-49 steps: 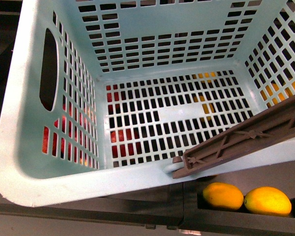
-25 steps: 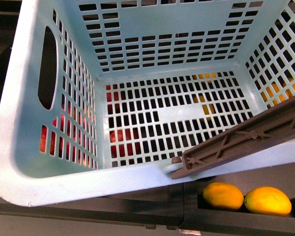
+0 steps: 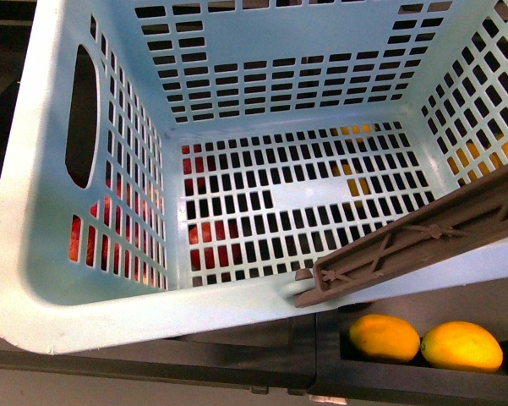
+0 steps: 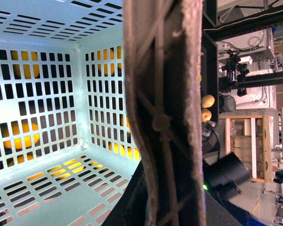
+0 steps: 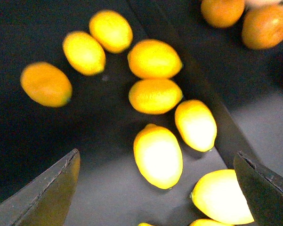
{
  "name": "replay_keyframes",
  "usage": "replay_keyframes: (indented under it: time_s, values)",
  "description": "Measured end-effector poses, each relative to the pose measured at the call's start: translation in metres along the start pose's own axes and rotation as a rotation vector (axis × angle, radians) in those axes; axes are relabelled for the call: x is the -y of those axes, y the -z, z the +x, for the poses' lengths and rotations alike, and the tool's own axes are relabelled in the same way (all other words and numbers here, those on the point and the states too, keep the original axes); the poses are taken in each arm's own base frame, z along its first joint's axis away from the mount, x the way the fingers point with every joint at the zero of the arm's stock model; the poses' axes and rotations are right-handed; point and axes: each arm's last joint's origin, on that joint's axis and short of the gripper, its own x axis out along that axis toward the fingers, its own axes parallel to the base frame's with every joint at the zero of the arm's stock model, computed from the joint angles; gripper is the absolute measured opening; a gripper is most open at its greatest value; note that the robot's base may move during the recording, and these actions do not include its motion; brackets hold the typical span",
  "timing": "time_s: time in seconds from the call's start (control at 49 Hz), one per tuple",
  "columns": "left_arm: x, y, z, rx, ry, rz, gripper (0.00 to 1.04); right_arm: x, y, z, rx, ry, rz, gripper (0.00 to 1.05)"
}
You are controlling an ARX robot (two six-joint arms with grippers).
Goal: Pick lemon and mango into basket
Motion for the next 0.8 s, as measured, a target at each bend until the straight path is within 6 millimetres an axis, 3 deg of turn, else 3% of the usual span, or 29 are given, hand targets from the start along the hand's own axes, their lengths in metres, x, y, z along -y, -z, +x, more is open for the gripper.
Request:
replay_keyframes:
  time_s: [0.102,0.286,0.591,0.795]
  values:
    - [0.0,0.0,0.0,-0.001,0.0,-0.001,0.05,0.002,0.02,0.041,-0.116,0.005,-0.018,0.96]
    - [0.0,0.0,0.0,0.001,-0.001,0.0,0.05,-0.001,0.045,0.089,-0.242,0.012,-0.027,0.96]
    - [0.0,0.0,0.0,0.0,0.0,0.0,0.05,-0.009,0.037,0.134,-0.246,0.014,-0.015,0.96]
    - [0.0,0.0,0.0,0.0,0.0,0.0,0.05,-0.008,0.04,0.151,-0.27,0.026,0.002,0.96]
